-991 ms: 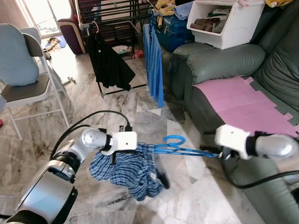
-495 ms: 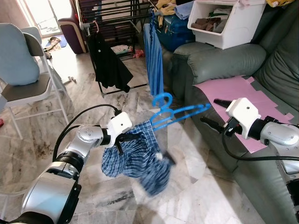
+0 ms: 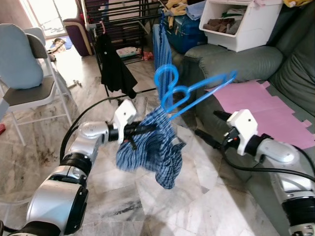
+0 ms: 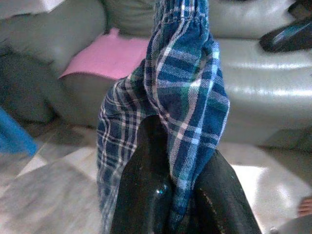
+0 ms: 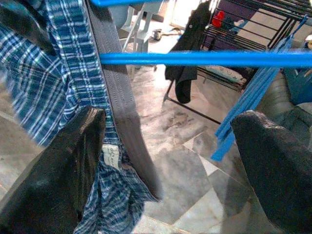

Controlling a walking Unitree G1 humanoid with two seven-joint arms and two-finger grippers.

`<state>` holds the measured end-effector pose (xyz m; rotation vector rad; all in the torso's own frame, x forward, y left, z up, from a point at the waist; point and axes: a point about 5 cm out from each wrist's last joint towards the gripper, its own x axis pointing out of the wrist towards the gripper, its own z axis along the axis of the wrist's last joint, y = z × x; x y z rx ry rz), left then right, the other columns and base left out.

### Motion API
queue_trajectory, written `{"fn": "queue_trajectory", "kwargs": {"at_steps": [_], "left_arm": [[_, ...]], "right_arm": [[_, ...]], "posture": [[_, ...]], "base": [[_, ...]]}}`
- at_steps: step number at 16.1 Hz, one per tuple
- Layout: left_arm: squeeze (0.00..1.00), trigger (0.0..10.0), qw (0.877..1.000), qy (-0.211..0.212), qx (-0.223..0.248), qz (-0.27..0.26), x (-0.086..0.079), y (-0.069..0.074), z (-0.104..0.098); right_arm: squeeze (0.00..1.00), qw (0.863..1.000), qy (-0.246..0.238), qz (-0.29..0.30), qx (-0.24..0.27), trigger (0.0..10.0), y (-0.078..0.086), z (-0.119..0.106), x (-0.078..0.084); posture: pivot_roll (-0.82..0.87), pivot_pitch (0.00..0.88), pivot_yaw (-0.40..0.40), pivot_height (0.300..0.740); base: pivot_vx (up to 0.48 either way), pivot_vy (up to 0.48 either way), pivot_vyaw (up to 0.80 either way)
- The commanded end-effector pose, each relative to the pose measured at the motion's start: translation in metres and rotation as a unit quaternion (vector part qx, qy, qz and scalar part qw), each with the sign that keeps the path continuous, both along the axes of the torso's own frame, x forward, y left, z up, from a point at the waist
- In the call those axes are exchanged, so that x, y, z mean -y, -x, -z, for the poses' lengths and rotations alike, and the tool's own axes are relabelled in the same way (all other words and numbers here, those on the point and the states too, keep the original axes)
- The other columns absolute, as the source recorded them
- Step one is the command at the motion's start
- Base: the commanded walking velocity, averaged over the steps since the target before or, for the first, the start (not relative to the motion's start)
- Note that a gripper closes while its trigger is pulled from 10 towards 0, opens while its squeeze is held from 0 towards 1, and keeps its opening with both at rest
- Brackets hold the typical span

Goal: Hang hanger

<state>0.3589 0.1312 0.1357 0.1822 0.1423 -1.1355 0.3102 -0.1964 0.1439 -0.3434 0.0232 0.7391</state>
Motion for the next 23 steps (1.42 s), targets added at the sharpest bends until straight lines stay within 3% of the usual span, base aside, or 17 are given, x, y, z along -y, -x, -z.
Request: {"fn": "queue_trajectory", "kwargs": {"at_steps": [1,7,8,10,11,12,13,14,19,22,23], "left_arm": [[0.00,0.0,0.999,0.016,0.019,0.024,0.001,-0.001,-0.014],[0.00,0.0,0.992,-0.005,0.046,0.114,0.011,0.009,-0.022],[0.00,0.0,0.988,-0.009,0.063,0.141,0.016,0.012,-0.029],[0.00,0.0,0.987,-0.006,0.064,0.146,0.018,0.012,-0.031],[0.00,0.0,0.986,0.004,0.077,0.149,0.023,0.011,-0.039],[0.00,0.0,0.985,0.012,0.084,0.153,0.026,0.011,-0.043],[0.00,0.0,0.983,0.019,0.091,0.158,0.030,0.012,-0.048],[0.00,0.0,0.980,0.031,0.099,0.169,0.036,0.014,-0.055],[0.00,0.0,0.976,0.054,0.120,0.172,0.048,0.014,-0.070],[0.00,0.0,0.972,0.115,0.116,0.170,0.052,0.015,-0.094],[0.00,0.0,0.972,0.145,0.106,0.150,0.048,0.011,-0.103]], "right_arm": [[1.00,1.000,-0.008,0.002,-0.009,10.0,-0.001,0.003,-0.002],[1.00,0.999,-0.018,0.021,-0.034,10.0,-0.005,0.014,-0.001],[0.87,0.998,-0.020,0.025,-0.045,10.0,-0.005,0.020,-0.002],[0.87,0.998,-0.022,0.027,-0.047,10.0,-0.006,0.020,-0.002],[0.33,0.998,-0.027,0.022,-0.056,10.0,-0.005,0.023,-0.005],[0.27,0.997,-0.029,0.017,-0.063,10.0,-0.005,0.026,-0.007],[0.04,0.997,-0.031,0.013,-0.070,10.0,-0.004,0.029,-0.009],[0.00,0.996,-0.035,0.007,-0.084,10.0,-0.003,0.034,-0.011],[0.00,0.989,-0.041,-0.019,-0.139,10.0,0.005,0.053,-0.020],[0.00,0.979,-0.013,0.046,-0.199,10.0,0.008,0.078,-0.002],[0.00,0.968,-0.023,0.079,-0.239,10.0,0.011,0.090,0.007]], "posture": [[-0.16,0.000,0.068,0.740],[-0.15,0.000,0.065,0.740],[-0.15,0.000,0.065,0.740],[-0.15,0.000,0.065,0.740],[-0.15,0.000,0.064,0.740],[-0.15,0.000,0.062,0.740],[-0.15,0.000,0.062,0.740],[-0.15,0.000,0.062,0.740],[-0.15,0.000,0.063,0.740],[-0.15,0.000,0.059,0.740],[-0.15,0.000,0.057,0.740]], "base": [[0.000,0.000,0.00],[0.000,0.000,0.00],[0.000,0.000,0.00],[0.000,0.000,0.00],[0.000,0.000,0.00],[0.000,0.000,0.00],[0.000,0.000,0.00],[0.000,0.000,0.00],[0.000,0.000,0.00],[0.000,0.000,0.00],[0.000,0.000,0.00]]}}
